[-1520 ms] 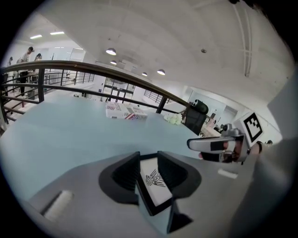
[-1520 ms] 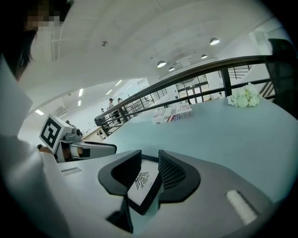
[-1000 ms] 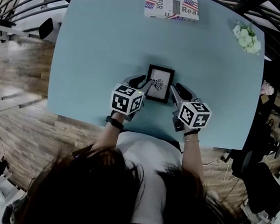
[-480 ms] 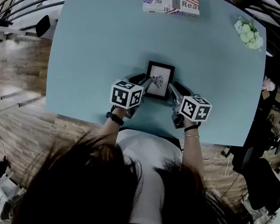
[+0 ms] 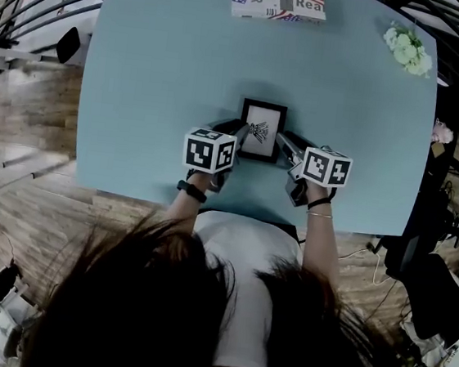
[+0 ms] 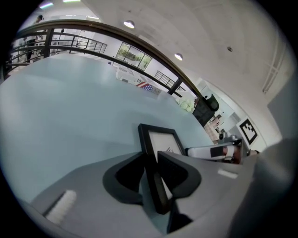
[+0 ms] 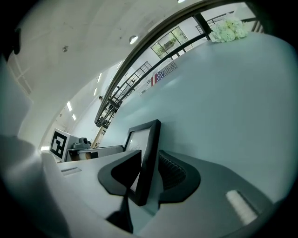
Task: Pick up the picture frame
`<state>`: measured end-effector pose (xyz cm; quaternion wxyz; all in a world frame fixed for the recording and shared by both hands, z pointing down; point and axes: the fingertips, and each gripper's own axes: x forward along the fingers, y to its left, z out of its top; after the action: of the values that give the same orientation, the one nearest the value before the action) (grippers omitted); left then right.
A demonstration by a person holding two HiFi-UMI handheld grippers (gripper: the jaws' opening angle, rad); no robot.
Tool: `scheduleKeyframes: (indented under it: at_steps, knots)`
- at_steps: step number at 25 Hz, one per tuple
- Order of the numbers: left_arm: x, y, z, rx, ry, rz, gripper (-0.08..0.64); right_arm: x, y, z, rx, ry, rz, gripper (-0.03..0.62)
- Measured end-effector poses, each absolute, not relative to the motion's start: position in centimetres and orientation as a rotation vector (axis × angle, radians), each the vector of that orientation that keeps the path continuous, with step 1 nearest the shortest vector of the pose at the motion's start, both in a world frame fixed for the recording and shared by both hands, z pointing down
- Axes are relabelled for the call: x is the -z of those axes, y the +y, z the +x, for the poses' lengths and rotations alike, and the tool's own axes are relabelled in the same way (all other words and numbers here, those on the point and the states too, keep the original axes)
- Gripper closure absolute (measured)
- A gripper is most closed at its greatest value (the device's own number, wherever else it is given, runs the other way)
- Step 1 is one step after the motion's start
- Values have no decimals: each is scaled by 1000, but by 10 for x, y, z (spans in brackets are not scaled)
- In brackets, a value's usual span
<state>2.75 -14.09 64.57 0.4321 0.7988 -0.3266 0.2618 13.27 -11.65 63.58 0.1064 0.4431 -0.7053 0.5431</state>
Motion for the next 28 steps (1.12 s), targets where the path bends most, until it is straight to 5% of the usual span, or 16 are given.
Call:
scheduleKeyframes:
  at_steps: [28]
  knots:
    - [-651, -146, 16, -448, -692, 1725, 430, -620, -124, 95, -2222, -2173, 780, 502]
